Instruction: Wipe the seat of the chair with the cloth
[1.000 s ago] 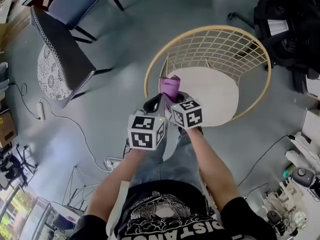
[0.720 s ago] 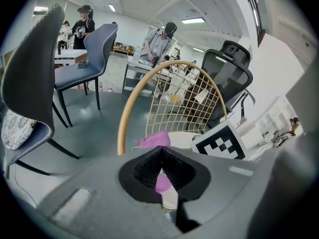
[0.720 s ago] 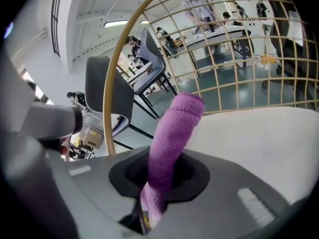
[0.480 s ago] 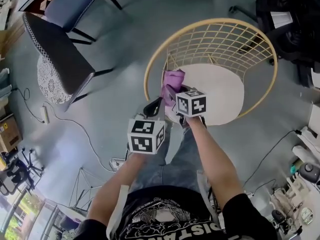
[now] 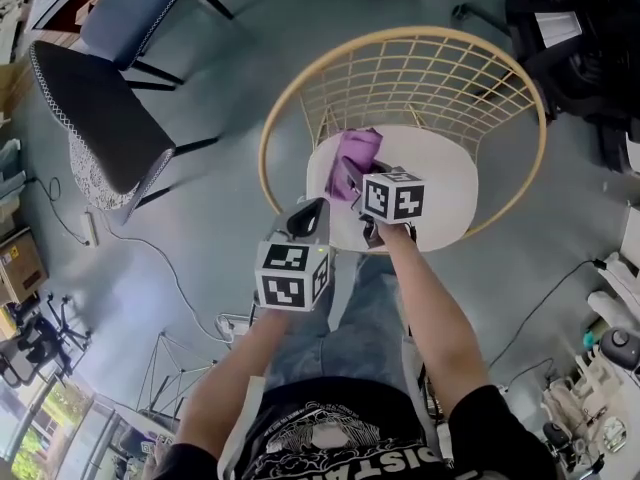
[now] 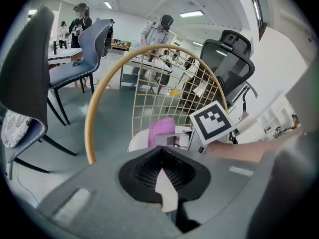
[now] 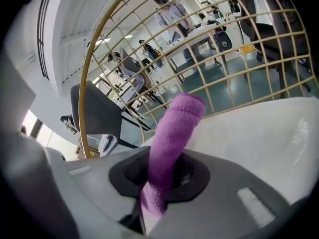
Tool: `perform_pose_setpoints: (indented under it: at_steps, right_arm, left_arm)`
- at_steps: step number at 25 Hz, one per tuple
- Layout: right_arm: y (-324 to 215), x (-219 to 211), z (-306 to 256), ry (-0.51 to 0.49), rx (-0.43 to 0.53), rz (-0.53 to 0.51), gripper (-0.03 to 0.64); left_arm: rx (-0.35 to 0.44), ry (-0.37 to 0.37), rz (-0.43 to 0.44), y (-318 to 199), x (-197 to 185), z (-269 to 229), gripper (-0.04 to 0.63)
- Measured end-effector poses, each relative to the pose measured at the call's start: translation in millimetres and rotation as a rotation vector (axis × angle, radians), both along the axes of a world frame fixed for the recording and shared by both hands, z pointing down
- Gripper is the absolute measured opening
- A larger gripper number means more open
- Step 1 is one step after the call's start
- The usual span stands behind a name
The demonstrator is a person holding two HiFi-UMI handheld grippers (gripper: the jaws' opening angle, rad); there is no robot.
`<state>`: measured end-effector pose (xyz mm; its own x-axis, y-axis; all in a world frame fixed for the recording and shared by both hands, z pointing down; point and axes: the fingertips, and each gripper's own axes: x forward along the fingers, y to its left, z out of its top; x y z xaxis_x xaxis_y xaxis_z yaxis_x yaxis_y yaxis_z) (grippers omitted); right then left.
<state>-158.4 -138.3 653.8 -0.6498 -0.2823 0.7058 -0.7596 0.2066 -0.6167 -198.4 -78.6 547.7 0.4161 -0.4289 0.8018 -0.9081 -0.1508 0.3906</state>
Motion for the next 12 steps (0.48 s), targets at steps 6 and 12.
perform_pose_setpoints:
  at_steps: [6, 12]
  right_arm:
    - [-6.9, 33.9, 9.3, 0.004, -0.014, 0.059, 0.061]
    - [-2.0, 93.3, 14.6, 0.029, -0.009, 0.110, 0.061]
  left_arm:
    - [-0.020, -0.013, -0.002, 5.9, 18.3, 6.5, -0.005]
    - [-0.025, -0.026, 0.024, 14.3, 64.0, 12.4, -0.003]
